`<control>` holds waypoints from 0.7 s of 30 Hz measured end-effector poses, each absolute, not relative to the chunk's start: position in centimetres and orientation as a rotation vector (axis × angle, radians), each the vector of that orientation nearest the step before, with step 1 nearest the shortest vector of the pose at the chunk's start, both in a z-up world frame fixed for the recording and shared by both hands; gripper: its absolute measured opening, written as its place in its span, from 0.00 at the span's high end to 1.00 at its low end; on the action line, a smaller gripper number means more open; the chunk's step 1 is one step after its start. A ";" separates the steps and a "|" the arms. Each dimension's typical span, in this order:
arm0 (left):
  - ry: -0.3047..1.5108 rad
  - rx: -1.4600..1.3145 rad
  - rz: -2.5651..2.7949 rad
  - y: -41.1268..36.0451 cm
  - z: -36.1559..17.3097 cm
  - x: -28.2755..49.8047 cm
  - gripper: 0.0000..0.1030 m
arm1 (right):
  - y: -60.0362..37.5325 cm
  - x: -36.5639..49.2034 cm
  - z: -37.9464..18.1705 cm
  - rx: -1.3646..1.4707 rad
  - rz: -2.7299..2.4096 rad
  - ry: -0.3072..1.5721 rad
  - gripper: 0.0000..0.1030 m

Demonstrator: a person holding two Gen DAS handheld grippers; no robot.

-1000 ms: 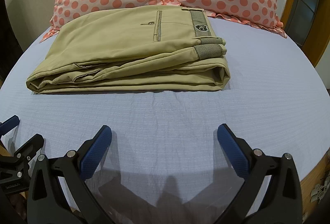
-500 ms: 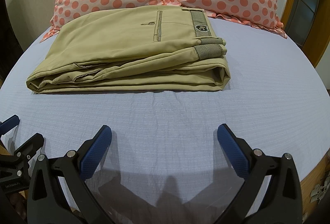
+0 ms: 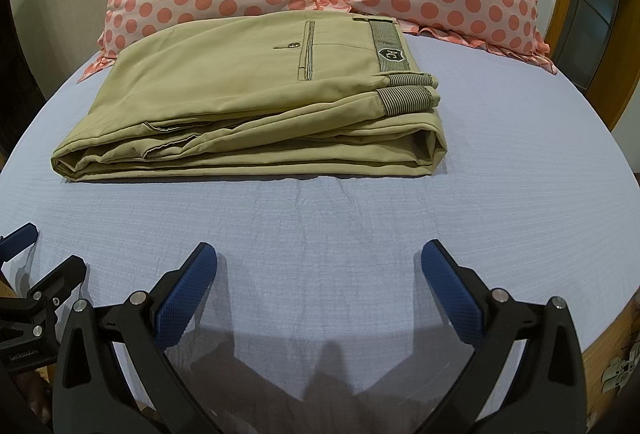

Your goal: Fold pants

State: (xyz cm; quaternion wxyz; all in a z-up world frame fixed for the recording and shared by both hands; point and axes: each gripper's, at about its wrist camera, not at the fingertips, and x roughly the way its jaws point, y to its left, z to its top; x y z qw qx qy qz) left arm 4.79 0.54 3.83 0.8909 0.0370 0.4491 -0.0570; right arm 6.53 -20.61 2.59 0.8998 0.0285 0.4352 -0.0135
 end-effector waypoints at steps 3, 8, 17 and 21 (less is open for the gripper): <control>0.934 0.077 -0.117 0.5 3.8 4.8 0.02 | -20.6 6.5 2.6 0.059 -0.028 0.900 0.01; 0.940 0.080 -0.120 0.5 3.8 4.9 0.02 | -20.6 6.5 2.6 0.059 -0.029 0.900 0.01; 0.943 0.080 -0.118 0.5 3.8 5.1 0.02 | -20.6 6.5 2.6 0.060 -0.029 0.900 0.01; 0.947 0.075 -0.110 0.5 3.8 5.3 0.02 | -20.6 6.5 2.6 0.059 -0.029 0.900 0.01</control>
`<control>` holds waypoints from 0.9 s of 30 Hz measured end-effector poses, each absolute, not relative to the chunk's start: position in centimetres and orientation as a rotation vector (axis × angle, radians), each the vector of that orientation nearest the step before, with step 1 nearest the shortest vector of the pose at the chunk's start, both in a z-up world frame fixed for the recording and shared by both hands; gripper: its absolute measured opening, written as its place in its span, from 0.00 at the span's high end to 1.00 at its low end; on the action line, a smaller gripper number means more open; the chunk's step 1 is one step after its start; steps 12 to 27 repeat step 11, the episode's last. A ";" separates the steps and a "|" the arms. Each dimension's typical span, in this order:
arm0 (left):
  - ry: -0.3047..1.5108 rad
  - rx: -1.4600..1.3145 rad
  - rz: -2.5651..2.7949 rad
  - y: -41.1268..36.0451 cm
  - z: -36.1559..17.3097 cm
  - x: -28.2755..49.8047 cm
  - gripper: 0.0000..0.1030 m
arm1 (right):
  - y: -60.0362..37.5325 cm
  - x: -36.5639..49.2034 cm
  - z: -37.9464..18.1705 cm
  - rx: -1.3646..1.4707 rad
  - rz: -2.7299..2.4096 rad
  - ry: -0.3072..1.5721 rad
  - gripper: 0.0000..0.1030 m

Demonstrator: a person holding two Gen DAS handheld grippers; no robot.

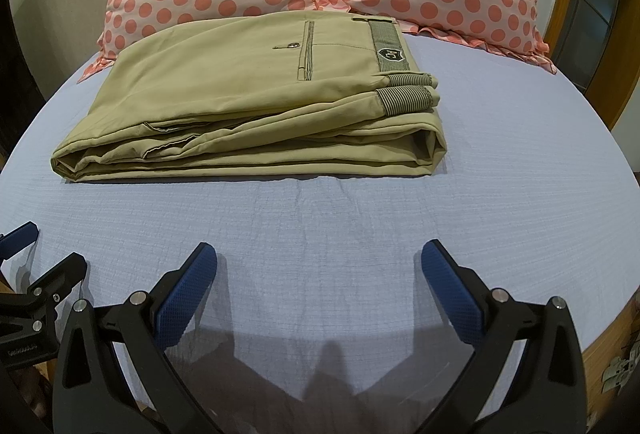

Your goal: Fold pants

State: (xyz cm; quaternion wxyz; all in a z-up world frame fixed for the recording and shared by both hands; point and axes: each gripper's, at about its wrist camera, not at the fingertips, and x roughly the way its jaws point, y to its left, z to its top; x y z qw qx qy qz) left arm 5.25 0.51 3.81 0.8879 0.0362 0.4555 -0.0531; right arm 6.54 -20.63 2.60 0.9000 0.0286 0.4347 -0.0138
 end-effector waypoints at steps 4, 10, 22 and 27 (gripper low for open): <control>0.949 0.075 -0.107 0.5 3.8 5.3 0.02 | -20.7 6.6 2.6 0.059 -0.028 0.899 0.01; 0.959 0.075 -0.105 0.4 3.9 5.3 0.02 | -20.7 6.6 2.6 0.058 -0.027 0.899 0.01; 0.960 0.075 -0.105 0.4 3.9 5.3 0.02 | -20.7 6.6 2.6 0.058 -0.027 0.899 0.01; 0.960 0.075 -0.105 0.4 3.9 5.3 0.02 | -20.7 6.6 2.6 0.058 -0.027 0.899 0.01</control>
